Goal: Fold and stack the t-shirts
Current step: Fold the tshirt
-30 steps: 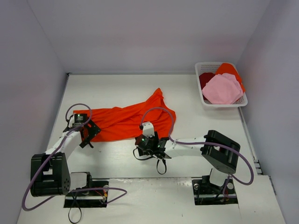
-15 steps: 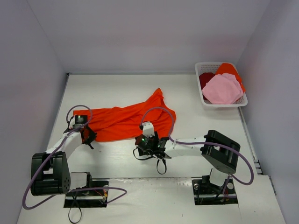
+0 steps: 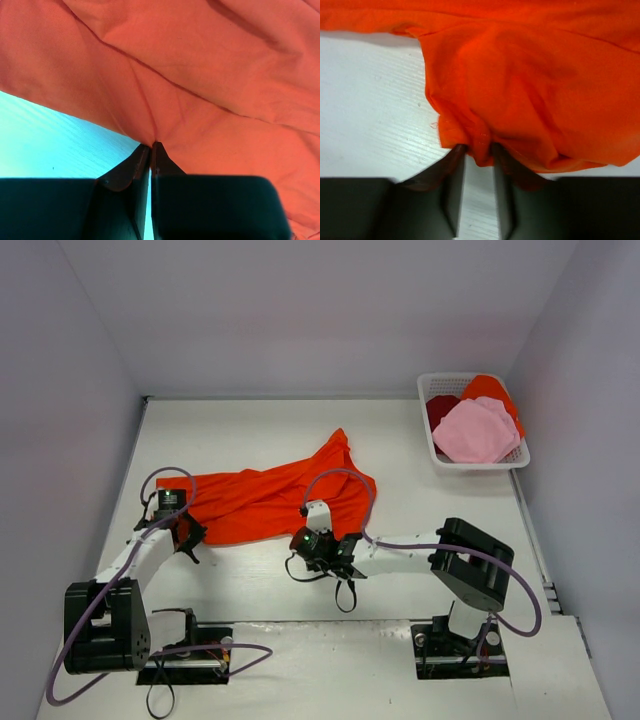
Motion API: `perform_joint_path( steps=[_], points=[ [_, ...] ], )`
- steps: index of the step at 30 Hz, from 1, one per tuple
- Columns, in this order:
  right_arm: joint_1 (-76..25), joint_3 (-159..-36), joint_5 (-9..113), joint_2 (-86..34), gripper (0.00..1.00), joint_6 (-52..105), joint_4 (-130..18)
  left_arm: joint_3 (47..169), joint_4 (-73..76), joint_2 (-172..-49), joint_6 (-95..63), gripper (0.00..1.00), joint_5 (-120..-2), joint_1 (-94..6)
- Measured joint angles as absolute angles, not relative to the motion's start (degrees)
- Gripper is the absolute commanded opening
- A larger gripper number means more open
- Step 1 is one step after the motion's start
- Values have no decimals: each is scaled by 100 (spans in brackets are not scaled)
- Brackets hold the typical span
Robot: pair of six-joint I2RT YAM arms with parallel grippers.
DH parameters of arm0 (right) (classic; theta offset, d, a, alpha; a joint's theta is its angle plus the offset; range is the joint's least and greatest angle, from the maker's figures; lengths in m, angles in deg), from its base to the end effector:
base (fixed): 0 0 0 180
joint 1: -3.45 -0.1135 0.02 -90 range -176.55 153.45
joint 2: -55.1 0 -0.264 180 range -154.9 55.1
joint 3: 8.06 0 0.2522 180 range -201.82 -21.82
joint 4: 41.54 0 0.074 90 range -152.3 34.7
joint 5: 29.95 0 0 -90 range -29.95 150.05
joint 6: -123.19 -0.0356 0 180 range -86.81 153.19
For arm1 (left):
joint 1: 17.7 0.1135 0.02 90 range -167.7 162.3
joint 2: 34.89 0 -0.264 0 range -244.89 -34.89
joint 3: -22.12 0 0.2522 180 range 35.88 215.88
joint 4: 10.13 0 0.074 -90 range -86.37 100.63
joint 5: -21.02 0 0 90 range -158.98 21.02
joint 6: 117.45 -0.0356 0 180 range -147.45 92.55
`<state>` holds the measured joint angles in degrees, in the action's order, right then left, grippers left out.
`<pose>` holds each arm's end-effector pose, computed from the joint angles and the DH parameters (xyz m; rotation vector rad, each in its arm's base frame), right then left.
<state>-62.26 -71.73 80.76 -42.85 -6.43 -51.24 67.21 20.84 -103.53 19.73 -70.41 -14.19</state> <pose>0.1522 0.3067 0.1584 -0.3496 2.3096 0.5283 0.2182 0.0143 0.1694 -1.0983 2.2950 -0.2733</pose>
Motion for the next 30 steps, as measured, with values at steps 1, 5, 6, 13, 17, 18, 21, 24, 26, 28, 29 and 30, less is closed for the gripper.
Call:
perform_joint_path(
  steps=[1, 5, 6, 13, 17, 18, 21, 24, 26, 28, 29, 30],
  points=[
    [-6224, -7173, 8065, -4294, 13, -656, -5120, 6721, 2093, -10353, 1969, 0, -7041, -1419],
    [-6215, -7173, 8078, -4304, 0, -730, -5116, 6721, 2101, -10353, 1962, 0, -7043, -1419],
    [-6215, -7173, 8078, -4304, 0, -732, -5113, 6721, 2101, -10353, 1962, 0, -7043, -1419],
    [-6215, -7173, 8078, -4304, 0, -732, -5116, 6721, 2141, -10340, 1942, 0, -7054, -1419],
    [-6215, -7178, 8078, -4302, 0, -726, -5124, 6721, 2184, -10259, 1934, 0, -7092, -1419],
    [-6215, -7191, 8078, -4302, 0, -719, -5146, 6725, 2200, -10237, 1931, 0, -7096, -1419],
    [-6215, -7261, 8067, -4298, 0, -673, -5336, 6800, 2311, -10204, 1927, 0, -7131, -1419],
    [-6187, -7361, 8067, -4259, 0, -573, -5599, 6979, 2403, -10204, 1927, 0, -7155, -1419],
    [-6169, -7473, 8076, -4202, 0, -499, -5771, 7112, 2442, -10202, 1931, 0, -7157, -1419],
    [-6130, -7628, 8091, -4106, 0, -405, -5929, 7243, 2475, -10193, 1936, 0, -7157, -1419],
    [-6102, -7717, 8107, -4047, 0, -354, -5990, 7307, 2484, -10185, 1940, 0, -7155, -1419],
    [-6064, -7811, 8124, -3983, 0, -302, -6053, 7366, 2488, -10174, 1942, 0, -7155, -1419]
  ],
)
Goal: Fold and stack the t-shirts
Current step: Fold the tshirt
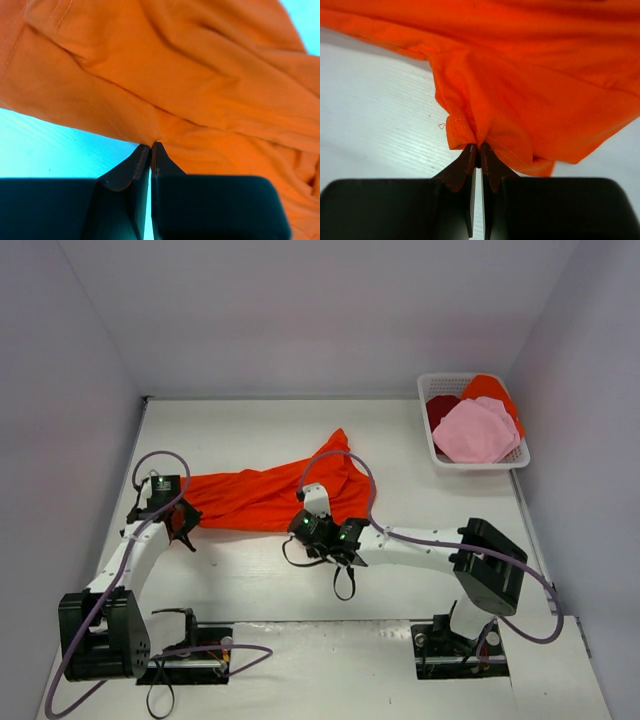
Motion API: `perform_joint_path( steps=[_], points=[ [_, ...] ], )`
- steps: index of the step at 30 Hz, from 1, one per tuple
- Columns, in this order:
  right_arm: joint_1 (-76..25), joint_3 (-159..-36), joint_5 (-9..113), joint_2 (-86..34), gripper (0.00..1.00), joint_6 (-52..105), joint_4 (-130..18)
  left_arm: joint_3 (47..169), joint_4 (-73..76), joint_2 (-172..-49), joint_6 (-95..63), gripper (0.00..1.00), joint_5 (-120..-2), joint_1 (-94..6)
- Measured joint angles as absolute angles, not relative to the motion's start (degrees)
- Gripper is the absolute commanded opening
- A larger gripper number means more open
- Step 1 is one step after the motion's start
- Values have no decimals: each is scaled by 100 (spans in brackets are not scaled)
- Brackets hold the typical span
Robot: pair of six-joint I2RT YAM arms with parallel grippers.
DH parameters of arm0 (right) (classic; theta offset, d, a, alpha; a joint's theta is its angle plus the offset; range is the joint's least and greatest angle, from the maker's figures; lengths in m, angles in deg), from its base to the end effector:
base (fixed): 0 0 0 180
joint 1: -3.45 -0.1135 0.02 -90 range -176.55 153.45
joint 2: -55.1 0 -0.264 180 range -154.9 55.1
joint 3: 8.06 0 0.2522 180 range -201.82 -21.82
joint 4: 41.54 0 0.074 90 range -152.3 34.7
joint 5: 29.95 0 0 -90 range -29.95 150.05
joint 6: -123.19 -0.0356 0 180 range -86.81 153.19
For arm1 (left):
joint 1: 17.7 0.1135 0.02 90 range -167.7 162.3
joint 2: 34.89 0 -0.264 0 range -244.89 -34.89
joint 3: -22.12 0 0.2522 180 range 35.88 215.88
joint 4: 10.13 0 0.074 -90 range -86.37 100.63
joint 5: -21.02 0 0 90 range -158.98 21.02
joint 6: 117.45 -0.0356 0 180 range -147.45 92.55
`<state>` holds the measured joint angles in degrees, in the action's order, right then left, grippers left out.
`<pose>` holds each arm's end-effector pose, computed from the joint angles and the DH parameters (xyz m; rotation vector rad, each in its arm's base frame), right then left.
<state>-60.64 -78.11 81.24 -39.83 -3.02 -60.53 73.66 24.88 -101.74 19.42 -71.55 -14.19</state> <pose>0.1640 0.3081 0.1961 -0.3784 2.2893 0.4789 0.2289 0.0156 0.2053 -1.0685 2.2248 -0.2775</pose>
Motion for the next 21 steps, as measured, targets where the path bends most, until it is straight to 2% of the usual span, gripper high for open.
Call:
perform_joint_path(
  steps=[10, 21],
  points=[
    [-5695, -8631, 8325, -3651, 0, 251, -6353, 8000, 2705, -10130, 1936, 0, -7231, -1419],
    [-4908, -8845, 8319, -3651, 0, 800, -6499, 8395, 2678, -10600, 1942, 0, -7286, -1419]
  ],
)
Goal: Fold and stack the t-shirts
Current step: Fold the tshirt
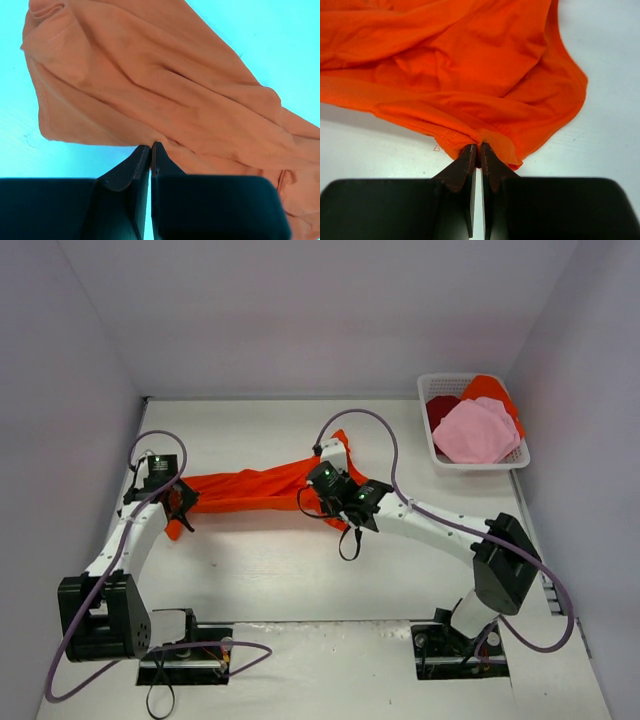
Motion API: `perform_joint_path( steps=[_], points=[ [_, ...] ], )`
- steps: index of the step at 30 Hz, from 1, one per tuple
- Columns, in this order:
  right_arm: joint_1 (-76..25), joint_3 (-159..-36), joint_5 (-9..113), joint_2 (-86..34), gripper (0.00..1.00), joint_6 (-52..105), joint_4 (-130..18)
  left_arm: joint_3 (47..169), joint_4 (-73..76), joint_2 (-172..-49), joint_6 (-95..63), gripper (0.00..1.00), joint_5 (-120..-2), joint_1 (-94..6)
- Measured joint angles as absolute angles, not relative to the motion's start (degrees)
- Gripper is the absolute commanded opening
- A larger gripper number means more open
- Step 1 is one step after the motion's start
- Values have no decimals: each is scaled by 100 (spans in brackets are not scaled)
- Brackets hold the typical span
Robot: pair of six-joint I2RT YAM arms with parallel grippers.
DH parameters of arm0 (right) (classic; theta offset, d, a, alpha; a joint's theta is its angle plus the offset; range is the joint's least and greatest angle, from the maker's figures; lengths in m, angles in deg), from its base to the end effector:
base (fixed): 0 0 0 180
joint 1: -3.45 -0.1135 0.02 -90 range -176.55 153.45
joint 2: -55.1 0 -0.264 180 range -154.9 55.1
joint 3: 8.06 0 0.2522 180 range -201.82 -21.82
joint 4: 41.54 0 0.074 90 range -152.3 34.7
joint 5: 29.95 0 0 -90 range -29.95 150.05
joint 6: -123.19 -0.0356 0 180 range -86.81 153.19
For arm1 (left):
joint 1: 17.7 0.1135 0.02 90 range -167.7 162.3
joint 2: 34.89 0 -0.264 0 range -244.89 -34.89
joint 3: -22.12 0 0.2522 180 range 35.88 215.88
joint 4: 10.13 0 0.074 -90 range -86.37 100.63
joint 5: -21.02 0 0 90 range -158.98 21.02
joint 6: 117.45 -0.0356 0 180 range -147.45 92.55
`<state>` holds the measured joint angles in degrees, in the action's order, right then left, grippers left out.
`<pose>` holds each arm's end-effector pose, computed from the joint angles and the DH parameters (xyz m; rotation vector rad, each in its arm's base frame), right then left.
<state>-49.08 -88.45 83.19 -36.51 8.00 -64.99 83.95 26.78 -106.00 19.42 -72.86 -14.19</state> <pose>0.2317 0.2793 0.2676 -0.2813 2.1241 0.3611 0.2586 0.0183 0.2436 -1.0478 2.1512 -0.2801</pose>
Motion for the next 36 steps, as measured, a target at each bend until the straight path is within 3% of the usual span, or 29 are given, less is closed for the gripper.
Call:
perform_joint_path(
  steps=[36],
  points=[
    [-3656, -10211, 7619, -5024, 0, 1777, -6064, 9868, 1996, -12722, 1483, 0, -7242, -1419]
  ],
)
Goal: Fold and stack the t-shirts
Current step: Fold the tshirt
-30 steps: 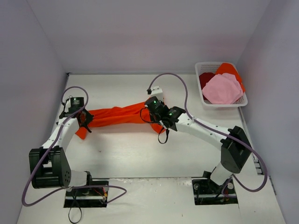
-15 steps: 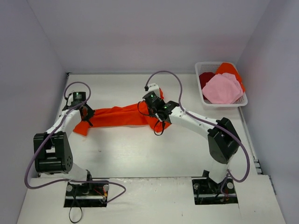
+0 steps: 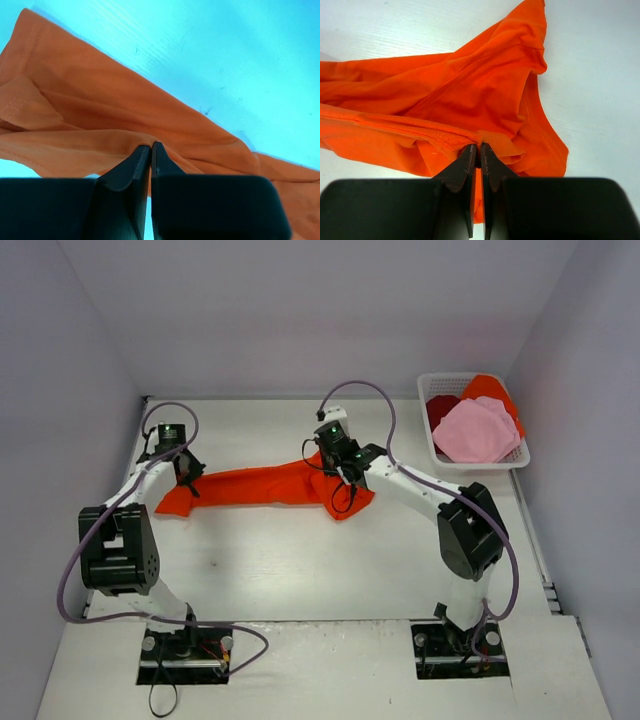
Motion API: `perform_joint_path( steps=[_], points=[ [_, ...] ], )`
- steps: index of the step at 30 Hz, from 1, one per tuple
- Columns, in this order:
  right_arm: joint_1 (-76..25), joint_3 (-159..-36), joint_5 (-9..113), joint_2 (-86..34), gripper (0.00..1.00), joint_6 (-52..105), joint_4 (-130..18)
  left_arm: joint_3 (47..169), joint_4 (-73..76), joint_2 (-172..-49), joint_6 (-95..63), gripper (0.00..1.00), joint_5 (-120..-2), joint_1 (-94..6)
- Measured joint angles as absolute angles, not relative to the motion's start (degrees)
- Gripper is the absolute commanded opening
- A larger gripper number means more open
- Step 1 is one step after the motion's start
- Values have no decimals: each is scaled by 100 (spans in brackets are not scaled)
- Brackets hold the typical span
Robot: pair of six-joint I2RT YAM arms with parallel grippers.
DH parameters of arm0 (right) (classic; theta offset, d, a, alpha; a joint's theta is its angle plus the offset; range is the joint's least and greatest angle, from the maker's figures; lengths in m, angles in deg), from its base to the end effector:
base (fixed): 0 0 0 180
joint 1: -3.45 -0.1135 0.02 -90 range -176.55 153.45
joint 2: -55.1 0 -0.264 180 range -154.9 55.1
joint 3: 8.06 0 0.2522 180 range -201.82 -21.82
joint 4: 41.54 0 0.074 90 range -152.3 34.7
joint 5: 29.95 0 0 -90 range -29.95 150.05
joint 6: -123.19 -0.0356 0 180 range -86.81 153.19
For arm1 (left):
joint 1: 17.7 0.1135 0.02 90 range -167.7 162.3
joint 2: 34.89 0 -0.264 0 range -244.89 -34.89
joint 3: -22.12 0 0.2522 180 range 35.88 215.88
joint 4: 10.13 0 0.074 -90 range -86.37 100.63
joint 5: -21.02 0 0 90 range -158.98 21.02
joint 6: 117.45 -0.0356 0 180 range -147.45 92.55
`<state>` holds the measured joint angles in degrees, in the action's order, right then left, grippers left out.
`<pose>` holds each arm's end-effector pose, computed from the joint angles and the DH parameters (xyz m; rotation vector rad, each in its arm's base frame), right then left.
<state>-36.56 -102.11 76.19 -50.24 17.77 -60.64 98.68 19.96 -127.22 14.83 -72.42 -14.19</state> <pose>0.3361 0.2692 0.2640 -0.2785 2.0729 0.2937 0.3489 0.0235 0.2301 -0.9542 2.1848 -0.2533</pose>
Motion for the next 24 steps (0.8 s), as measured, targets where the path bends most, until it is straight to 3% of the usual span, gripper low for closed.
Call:
perform_joint_path(
  steps=[24],
  points=[
    [-3166, -11241, 7108, -6049, 0, 2177, -5898, 10858, 2003, -13745, 1164, 0, -7175, -1376]
  ],
)
